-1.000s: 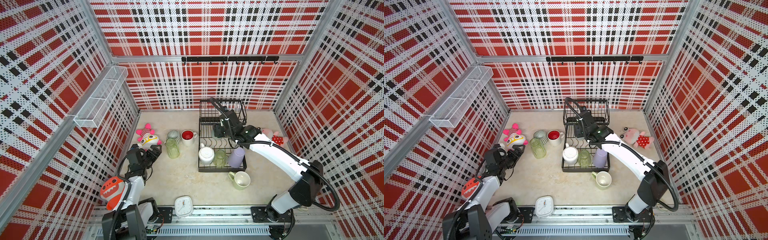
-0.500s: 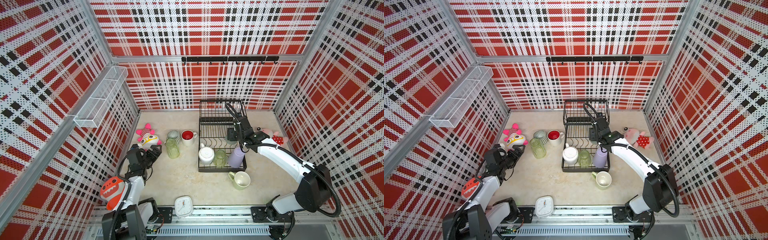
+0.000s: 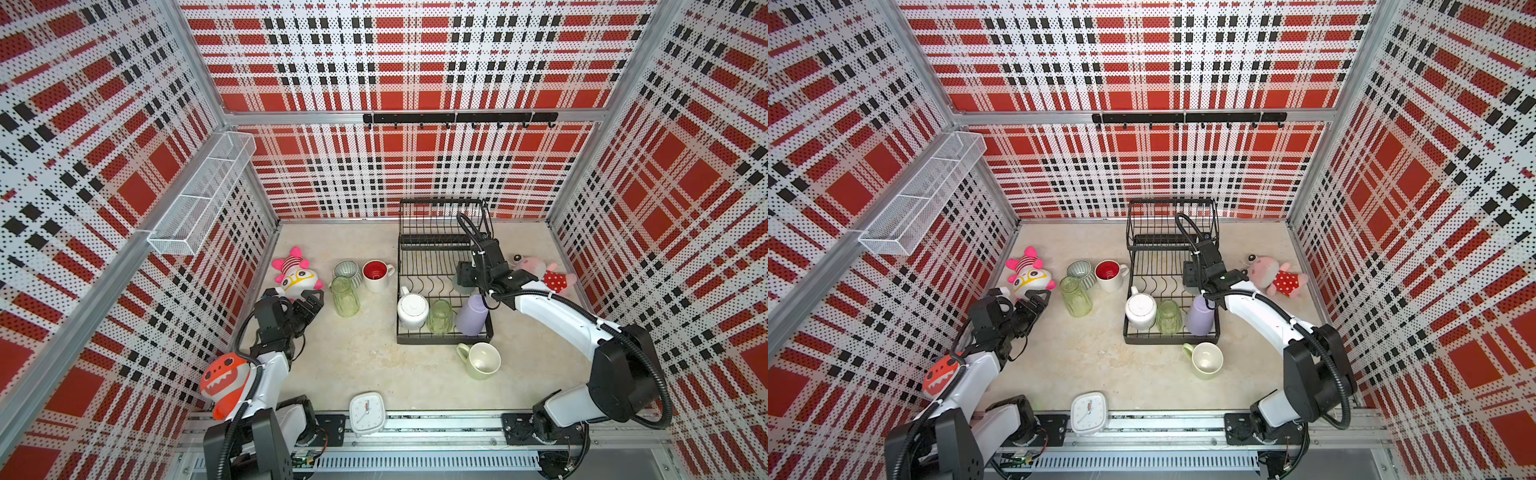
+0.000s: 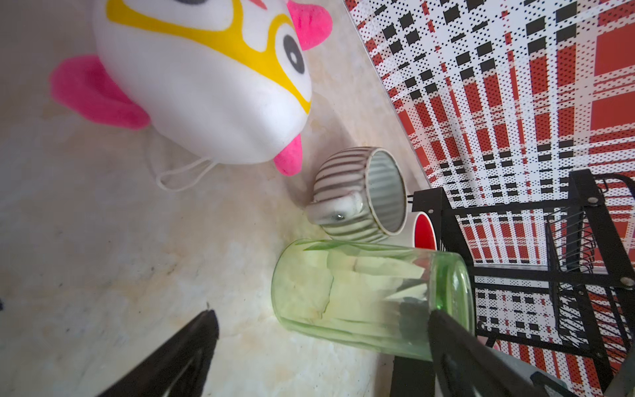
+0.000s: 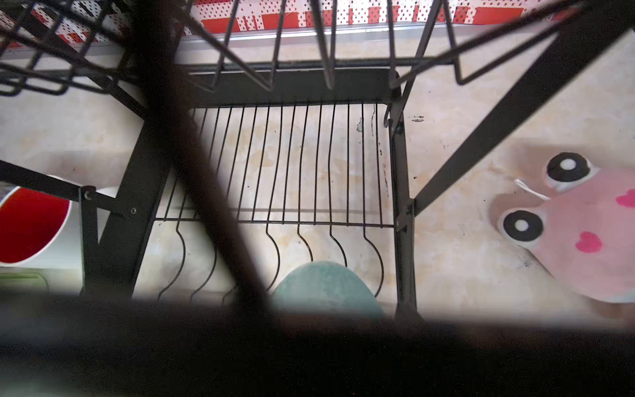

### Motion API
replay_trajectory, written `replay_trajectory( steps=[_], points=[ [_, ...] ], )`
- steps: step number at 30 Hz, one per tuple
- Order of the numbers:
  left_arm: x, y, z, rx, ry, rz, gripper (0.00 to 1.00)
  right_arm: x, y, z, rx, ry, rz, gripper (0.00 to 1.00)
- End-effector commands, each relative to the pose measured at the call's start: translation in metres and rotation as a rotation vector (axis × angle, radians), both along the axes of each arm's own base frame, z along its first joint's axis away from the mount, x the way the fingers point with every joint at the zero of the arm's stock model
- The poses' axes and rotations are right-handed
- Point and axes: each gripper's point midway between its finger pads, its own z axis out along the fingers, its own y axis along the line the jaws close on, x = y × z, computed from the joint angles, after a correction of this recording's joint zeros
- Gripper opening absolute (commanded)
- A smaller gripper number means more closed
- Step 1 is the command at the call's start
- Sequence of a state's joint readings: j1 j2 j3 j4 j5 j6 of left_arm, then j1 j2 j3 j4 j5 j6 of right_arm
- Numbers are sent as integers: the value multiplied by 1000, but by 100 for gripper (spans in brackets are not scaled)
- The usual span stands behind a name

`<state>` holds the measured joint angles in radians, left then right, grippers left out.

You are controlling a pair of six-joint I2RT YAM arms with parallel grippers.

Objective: Load cups into a dish rack
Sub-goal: Place the cup on the dish rack.

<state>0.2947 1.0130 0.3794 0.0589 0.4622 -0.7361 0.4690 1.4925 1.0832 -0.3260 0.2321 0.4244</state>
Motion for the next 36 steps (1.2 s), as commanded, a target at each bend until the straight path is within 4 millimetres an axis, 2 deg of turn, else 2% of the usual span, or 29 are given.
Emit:
replay_trajectory(
  steps=[1, 7, 9, 15, 19, 23, 27, 32, 36],
  points=[
    [-2, -1, -5, 8, 14, -6, 98, -3, -1, -28, -15, 69, 1, 56],
    [-2, -2, -6, 7, 16, -9, 98, 1, -1, -24, -44, 67, 26, 56],
    [-2, -2, -5, 7, 16, -9, 98, 2, -1, -15, -60, 52, 43, 56],
    [-2, -3, -6, 10, 19, -10, 98, -14, 17, 15, -59, -8, 252, 56],
    [-2, -3, -6, 12, 19, -11, 98, -25, 20, 32, -102, -74, 362, 54],
    [-2, -4, -6, 12, 21, -12, 98, -27, 19, 45, -60, -136, 395, 54],
    [-2, -4, -6, 11, 20, -14, 98, -33, 15, 39, -100, -156, 434, 56],
    [-2, -5, -7, 10, 23, -18, 98, -30, -4, 31, -150, -194, 376, 55],
    [-1, -6, -5, 9, 20, -23, 98, -27, -4, 23, -125, -179, 364, 55]
  ],
)
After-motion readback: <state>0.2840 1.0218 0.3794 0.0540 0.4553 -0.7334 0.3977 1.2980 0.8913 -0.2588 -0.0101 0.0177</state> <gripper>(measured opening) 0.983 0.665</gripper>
